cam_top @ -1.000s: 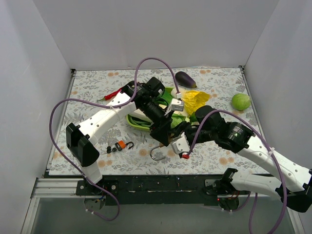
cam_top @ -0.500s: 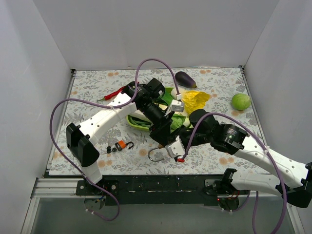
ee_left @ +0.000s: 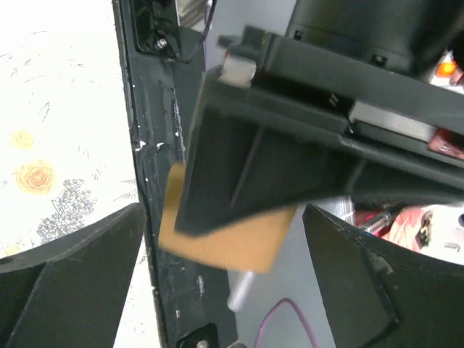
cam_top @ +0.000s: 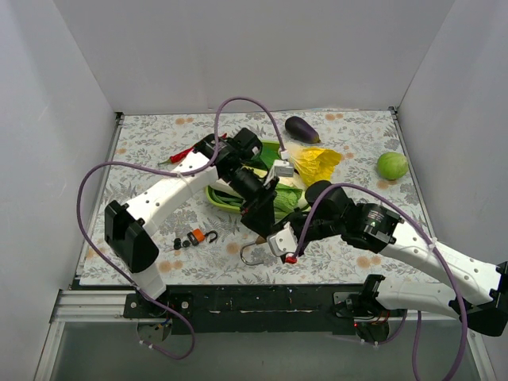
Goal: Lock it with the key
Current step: Pick up the lock from the center of the board.
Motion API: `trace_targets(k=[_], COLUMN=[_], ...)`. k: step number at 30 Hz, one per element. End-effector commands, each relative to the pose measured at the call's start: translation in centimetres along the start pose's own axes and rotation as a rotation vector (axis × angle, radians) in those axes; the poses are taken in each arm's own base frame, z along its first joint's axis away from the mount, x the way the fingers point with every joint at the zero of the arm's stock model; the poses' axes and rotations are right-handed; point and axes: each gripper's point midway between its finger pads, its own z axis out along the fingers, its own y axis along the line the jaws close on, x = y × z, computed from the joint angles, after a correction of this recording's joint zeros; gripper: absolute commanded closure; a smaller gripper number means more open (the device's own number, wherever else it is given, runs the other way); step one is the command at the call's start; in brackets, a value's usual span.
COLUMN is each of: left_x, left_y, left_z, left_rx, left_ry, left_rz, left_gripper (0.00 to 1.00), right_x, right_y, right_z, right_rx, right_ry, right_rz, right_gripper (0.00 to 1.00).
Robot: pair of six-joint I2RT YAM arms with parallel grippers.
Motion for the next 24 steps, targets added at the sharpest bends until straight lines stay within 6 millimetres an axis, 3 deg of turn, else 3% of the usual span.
trace_targets(k=[1, 2, 4, 7, 10, 12, 13, 15, 17, 24], left_x=[-3.2, -3.3, -3.5, -3.1, -1.7, -1.4, -0.1, 0.0, 0.9, 0.4], left_y=[-1.6, -0.3, 0.5, 0.9, 1.5, 0.8, 1.3, 0.2, 0.0, -2.0], left_z=[-5.8, -8.4, -11.9, -14.6, -14.6, -14.5, -13.6, -13.3, -12.4, -11.2], left_rx=[-0.003, -0.048, -0.093, -0.161, -0.19, -0.232, -0.218, -0.198, -0.149, -0.032], left_ry=[-0.266, -0.336, -0.432, -0.495, -0.519, -0.539, -0.537, -0.563, -0.575, -0.562], left_rz=[0.065, 0.005, -0.008, -0.022, -0.064, -0.041, -0.086, -0.039, -0.105, -0.094], left_gripper=[0.02, 0.02, 0.02, 0.02, 0.02, 0.02, 0.02, 0.02, 0.02, 0.02], right_x=[-2.1, -2.7, -2.8, -2.5, -2.2, -2.6, -2.4, -2.9, -3.8, -6.3], right_y=[-0.7, -1.4, -2.4, -3.4, -5.2, -6.8, -7.4, -8.8, -9.2, -9.3], right_z=[-1.3, -1.9, -2.6, -3.8, -5.2, -6.2, -6.8, -8.0, -8.3, -9.0], right_rx=[0.045, 0.069, 0.126, 0.211, 0.306, 0.363, 0.387, 0.433, 0.432, 0.388], right_ry=[-0.046, -0.055, -0.038, -0.026, -0.066, -0.116, -0.141, -0.183, -0.23, -0.336], right_rz=[0.123, 0.128, 0.191, 0.293, 0.44, 0.514, 0.59, 0.63, 0.665, 0.591], right_gripper=[0.99, 0.99, 0.99, 0.99, 0.99, 0.99, 0.99, 0.99, 0.99, 0.99])
